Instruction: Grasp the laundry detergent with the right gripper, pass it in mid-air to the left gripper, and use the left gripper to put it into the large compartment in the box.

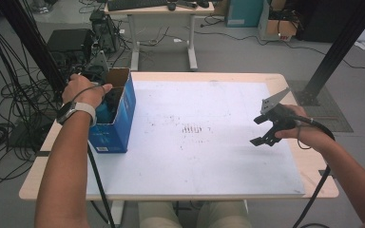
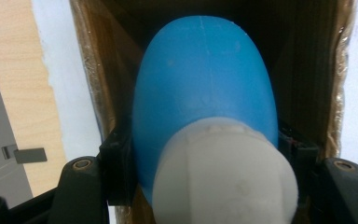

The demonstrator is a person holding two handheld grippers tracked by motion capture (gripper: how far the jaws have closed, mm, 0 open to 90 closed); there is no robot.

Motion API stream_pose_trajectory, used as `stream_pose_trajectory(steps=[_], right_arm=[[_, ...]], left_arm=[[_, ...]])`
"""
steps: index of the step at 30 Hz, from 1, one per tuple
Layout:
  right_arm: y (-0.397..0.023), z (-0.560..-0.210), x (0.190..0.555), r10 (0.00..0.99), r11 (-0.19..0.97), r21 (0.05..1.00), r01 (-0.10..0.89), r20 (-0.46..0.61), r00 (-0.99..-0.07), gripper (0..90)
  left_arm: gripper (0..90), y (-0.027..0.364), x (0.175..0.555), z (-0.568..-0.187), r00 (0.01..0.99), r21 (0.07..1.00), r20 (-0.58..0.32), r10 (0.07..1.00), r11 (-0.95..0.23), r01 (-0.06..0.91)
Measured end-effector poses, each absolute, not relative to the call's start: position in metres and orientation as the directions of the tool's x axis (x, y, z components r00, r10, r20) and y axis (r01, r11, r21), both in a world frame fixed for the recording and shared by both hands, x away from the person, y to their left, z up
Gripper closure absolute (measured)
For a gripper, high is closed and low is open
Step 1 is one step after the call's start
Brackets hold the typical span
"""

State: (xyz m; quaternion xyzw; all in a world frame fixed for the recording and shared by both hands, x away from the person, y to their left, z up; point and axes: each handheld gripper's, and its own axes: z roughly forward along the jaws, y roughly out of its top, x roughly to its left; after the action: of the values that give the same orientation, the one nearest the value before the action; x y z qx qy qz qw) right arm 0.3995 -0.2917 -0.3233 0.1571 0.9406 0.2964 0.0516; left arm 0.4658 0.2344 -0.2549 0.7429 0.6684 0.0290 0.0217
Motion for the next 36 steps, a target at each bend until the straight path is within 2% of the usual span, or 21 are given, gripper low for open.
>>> stream_pose_trajectory(steps=[36], right_arm=[[-0.2896,-0.3238,0.3992,0.325,0.773,0.577,0.264,-0.002,-0.946,9.6]], left_arm=[[37.5,0.2326,0.4656,-0.2641,0.093,0.067,0.002,0.996,-0.093,0.993]])
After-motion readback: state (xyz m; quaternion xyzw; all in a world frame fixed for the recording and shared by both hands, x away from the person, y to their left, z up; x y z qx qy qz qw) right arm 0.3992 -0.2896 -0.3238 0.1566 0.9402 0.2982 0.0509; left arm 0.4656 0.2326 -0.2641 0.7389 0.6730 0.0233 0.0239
